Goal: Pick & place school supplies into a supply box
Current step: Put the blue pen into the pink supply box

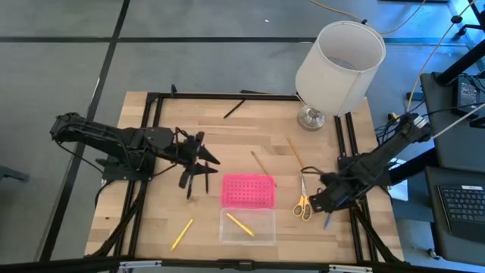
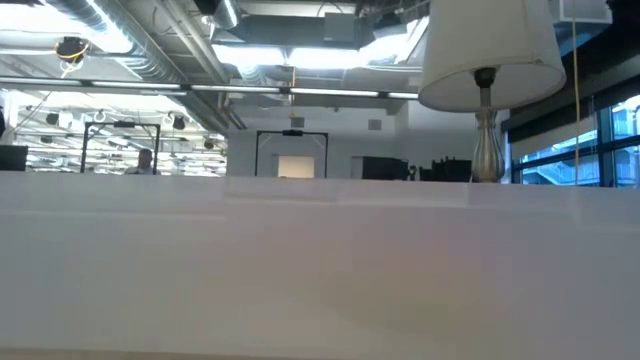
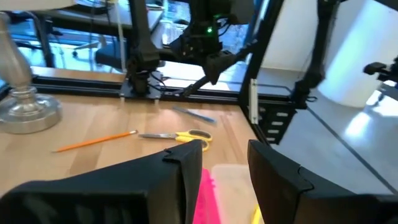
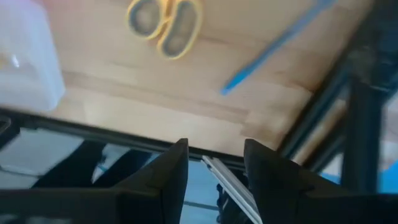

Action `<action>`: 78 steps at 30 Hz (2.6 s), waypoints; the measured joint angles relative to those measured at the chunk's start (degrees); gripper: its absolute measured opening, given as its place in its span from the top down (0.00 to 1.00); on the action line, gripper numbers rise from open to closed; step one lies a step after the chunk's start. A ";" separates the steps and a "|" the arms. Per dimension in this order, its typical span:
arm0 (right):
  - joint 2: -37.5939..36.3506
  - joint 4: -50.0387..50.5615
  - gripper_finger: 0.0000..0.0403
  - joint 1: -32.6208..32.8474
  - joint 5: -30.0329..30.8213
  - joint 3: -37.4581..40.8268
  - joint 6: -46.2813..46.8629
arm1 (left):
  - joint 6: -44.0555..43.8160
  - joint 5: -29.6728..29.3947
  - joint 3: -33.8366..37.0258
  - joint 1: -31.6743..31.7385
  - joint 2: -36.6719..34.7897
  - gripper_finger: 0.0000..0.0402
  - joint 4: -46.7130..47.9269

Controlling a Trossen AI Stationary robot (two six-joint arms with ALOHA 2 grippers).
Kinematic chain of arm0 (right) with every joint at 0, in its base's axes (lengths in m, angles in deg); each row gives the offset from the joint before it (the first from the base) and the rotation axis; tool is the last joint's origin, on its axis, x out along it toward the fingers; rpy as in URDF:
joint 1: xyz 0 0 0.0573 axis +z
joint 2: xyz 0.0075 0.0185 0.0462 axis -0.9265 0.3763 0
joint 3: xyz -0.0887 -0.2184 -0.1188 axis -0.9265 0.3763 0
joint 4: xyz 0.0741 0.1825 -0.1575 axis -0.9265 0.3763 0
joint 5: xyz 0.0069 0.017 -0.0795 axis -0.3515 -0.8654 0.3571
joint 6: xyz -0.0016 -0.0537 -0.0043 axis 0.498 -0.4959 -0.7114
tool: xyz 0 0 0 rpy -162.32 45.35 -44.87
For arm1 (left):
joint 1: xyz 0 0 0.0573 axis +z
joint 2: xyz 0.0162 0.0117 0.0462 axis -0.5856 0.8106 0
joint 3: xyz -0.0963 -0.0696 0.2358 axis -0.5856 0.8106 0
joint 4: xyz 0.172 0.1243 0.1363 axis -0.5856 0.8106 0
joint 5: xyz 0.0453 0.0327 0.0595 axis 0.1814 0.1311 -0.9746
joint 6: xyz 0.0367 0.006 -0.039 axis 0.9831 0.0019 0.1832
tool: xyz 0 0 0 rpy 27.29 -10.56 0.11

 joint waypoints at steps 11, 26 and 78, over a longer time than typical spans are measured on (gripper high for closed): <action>6.49 0.42 0.60 2.36 -6.79 0.05 2.15 | 2.75 0.76 0.00 0.00 0.00 0.70 0.40; 7.19 -0.99 0.31 4.24 -4.84 0.05 8.75 | 4.99 0.74 0.00 0.00 0.04 0.70 1.17; 8.18 -32.12 0.40 9.27 0.10 27.40 21.01 | 3.42 -1.86 0.00 0.00 0.07 0.70 -1.22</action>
